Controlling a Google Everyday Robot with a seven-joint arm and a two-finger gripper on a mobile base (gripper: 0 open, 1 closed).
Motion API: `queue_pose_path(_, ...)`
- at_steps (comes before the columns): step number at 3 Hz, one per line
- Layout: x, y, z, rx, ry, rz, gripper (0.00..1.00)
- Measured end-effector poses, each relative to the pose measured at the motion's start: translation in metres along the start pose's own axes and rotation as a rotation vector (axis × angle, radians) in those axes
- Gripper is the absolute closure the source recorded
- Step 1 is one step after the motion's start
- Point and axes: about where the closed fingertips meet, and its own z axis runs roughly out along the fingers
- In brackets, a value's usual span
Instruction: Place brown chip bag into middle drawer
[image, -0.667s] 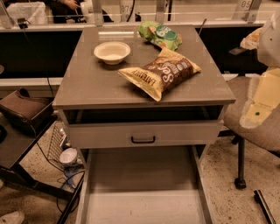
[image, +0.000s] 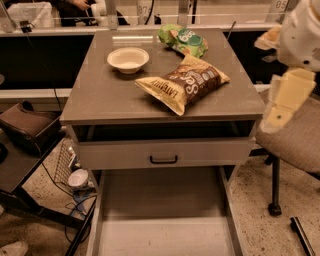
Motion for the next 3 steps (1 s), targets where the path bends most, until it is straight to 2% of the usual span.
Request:
queue_pose_path(1,-0.029,-0.037,0.038,-0.05,-0.078,-0.148,0.0)
queue_pose_path(2,-0.051,-0.06,0.073,-0.064,-0.127,-0.245,0.0)
queue_pose_path(3,-0.051,-0.062,0.078,-0.068,-0.13,-0.255,0.0)
